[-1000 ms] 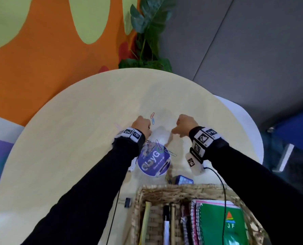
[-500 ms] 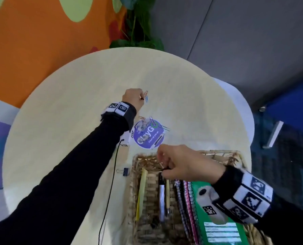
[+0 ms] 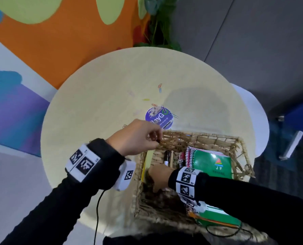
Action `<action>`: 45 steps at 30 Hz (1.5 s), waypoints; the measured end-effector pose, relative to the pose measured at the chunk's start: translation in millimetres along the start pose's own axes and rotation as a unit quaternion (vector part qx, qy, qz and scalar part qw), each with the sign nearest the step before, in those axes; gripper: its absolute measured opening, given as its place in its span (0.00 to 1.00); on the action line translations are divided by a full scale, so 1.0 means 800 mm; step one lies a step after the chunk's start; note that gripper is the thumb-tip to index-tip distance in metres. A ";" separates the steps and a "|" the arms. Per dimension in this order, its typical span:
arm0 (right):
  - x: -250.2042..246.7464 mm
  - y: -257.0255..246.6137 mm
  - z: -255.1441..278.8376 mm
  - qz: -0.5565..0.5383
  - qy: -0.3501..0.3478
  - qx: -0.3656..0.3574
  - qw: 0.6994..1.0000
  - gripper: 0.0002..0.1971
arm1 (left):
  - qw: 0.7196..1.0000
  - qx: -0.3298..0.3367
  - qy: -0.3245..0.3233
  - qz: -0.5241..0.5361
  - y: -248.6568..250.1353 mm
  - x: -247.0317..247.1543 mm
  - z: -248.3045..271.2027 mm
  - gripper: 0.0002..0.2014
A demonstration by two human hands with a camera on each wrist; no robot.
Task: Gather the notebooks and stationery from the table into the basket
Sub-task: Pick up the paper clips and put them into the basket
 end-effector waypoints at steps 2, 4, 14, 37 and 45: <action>0.000 0.003 0.003 -0.015 -0.006 -0.001 1.000 0.15 | 1.000 -0.010 -0.018 -0.022 0.000 0.022 0.020 0.07; -0.005 0.013 0.008 -0.047 0.000 0.008 0.999 0.14 | 0.998 -0.027 -0.036 -0.045 -0.002 0.041 0.032 0.08; -0.072 0.136 0.113 -0.215 0.276 0.111 0.930 0.14 | 0.926 -0.030 -0.238 -0.290 0.040 0.169 0.017 0.08; -0.126 0.182 0.167 -0.344 0.396 0.077 0.848 0.08 | 0.983 -0.125 0.134 0.017 -0.119 -0.024 0.001 0.07; -0.226 0.156 0.137 -0.285 0.415 0.060 0.862 0.06 | 0.988 -0.149 -0.006 -0.042 -0.212 0.081 -0.034 0.18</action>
Point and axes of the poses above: each hand's wrist, its own z-axis away from the middle knuckle, its own x-axis out of the palm, y = z × x, the point moved 9 cm from there along -z, towards the middle knuckle
